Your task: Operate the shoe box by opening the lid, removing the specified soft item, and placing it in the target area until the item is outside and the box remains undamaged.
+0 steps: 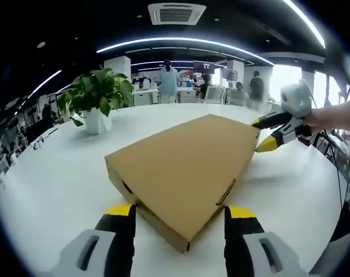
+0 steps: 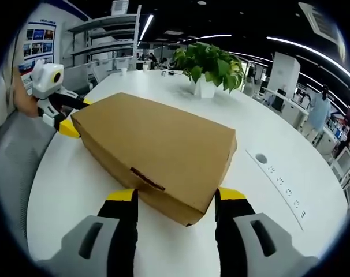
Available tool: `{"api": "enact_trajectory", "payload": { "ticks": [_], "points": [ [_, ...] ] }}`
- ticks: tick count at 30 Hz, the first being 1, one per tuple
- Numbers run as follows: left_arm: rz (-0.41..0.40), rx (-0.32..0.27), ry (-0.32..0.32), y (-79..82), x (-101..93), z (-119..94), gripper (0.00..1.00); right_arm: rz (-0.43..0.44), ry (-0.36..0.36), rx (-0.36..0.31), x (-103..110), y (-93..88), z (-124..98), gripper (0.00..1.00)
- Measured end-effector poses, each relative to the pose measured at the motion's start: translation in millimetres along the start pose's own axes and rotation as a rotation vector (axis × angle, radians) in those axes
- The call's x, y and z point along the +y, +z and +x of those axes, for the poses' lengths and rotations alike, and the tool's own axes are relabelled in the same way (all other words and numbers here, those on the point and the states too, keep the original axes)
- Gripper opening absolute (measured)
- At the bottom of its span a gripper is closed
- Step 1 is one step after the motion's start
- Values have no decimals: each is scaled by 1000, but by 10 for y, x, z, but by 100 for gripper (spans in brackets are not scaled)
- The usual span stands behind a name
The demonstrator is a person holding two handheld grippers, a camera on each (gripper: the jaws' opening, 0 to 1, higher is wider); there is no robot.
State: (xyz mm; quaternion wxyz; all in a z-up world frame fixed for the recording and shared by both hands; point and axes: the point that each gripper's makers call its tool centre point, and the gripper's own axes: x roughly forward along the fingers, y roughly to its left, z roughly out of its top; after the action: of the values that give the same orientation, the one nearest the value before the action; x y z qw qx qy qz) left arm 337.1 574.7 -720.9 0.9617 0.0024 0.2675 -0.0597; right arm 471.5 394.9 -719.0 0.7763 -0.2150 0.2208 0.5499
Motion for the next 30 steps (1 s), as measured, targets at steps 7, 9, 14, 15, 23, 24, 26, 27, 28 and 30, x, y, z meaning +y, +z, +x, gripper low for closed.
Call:
{"api": "enact_trajectory", "payload": {
  "ticks": [7, 9, 14, 15, 23, 24, 26, 27, 28, 30],
  "points": [
    [-3, 9, -7, -4, 18, -8, 62, 44, 14, -2, 41, 13, -27, 48],
    [-1, 11, -13, -12, 29, -18, 61, 48, 18, 0, 54, 0, -43, 46],
    [6, 16, -33, -13, 44, -28, 59, 59, 12, 15, 90, -4, -58, 45],
    [6, 19, -34, -14, 50, -28, 59, 63, 9, 18, 97, -2, -57, 45],
    [17, 44, -51, -36, 131, -73, 57, 87, -10, 27, 206, -9, -78, 43],
    [20, 48, -56, -38, 144, -79, 57, 88, -11, 29, 225, -7, -82, 43],
    [27, 57, -68, -46, 168, -86, 57, 95, -17, 34, 260, -4, -84, 42],
    [29, 62, -72, -46, 178, -93, 57, 98, -20, 36, 275, -2, -84, 42],
    [34, 68, -77, -48, 191, -98, 57, 103, -23, 38, 301, 2, -85, 42],
    [41, 78, -90, -50, 223, -109, 56, 110, -26, 39, 326, -1, -86, 42]
  ]
}}
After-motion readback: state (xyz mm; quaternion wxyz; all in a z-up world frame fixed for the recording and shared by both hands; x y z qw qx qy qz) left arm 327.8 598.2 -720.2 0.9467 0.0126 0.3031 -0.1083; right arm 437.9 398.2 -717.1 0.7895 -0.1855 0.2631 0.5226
